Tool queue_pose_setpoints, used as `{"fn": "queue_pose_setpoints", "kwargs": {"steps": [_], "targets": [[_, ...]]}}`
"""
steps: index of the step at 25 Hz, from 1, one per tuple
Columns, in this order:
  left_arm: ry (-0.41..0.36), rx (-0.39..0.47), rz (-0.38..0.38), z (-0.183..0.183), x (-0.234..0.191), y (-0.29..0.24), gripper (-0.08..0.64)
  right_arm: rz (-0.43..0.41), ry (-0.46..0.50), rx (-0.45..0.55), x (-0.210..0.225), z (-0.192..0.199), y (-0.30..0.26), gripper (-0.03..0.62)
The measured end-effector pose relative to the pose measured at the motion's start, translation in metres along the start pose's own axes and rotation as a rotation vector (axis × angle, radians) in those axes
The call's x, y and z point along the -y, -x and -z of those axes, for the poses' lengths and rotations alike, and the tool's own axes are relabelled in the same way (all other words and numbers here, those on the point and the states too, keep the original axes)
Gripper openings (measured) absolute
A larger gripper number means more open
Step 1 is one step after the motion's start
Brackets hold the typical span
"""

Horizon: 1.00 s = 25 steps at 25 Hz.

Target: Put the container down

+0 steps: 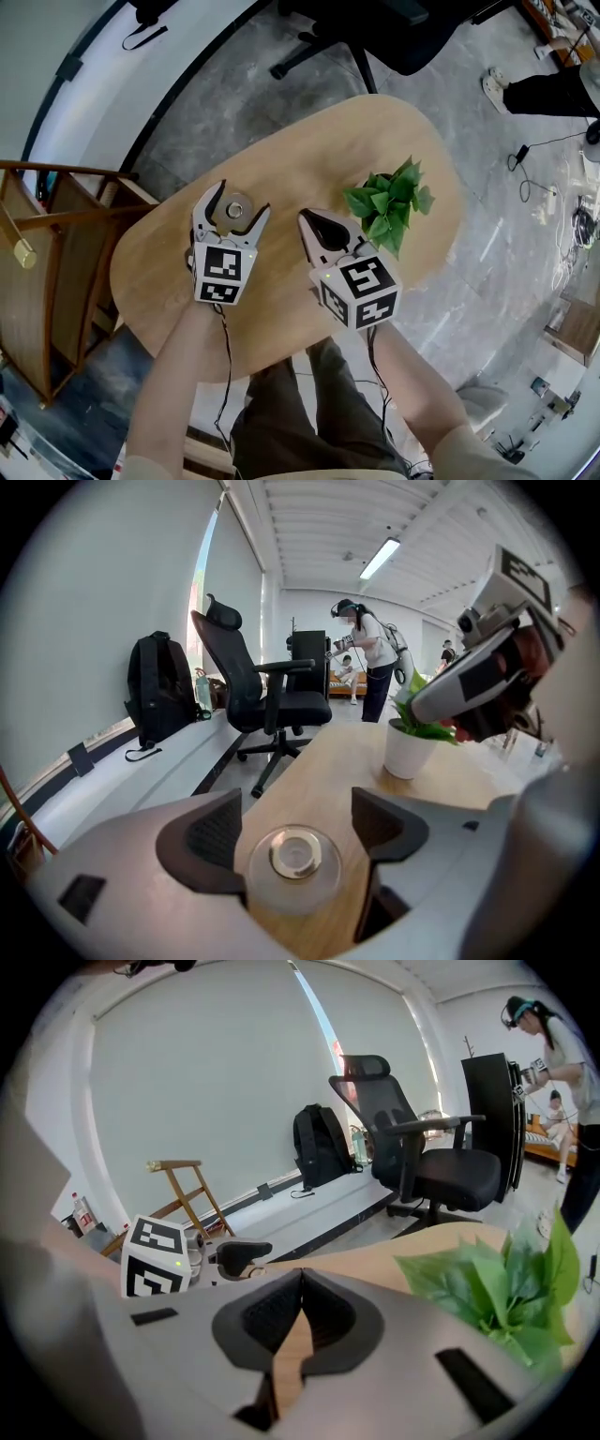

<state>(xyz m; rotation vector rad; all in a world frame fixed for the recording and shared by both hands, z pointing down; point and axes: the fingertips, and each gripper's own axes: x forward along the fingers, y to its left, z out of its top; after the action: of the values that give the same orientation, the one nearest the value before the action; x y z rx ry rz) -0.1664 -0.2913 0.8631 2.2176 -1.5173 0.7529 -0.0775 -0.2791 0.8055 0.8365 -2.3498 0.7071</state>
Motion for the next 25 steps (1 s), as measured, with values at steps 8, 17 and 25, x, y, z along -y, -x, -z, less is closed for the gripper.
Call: {"fn": "queue_pose_setpoints", "kwargs": {"steps": [8, 17, 25], "targets": [[-0.002, 0.033, 0.018, -0.076, 0.003, 0.078, 0.292, 0.017, 0.04, 0.07, -0.018, -0.076, 0.078, -0.003], [0.013, 0.14, -0.028, -0.19, 0.004, 0.195, 0.147, 0.041, 0.182, 0.204, -0.065, -0.185, 0.195, -0.005], [0.015, 0.257, 0.002, -0.294, 0.034, 0.292, 0.075, 0.06, 0.261, 0.321, -0.112, -0.247, 0.301, -0.004]]}}
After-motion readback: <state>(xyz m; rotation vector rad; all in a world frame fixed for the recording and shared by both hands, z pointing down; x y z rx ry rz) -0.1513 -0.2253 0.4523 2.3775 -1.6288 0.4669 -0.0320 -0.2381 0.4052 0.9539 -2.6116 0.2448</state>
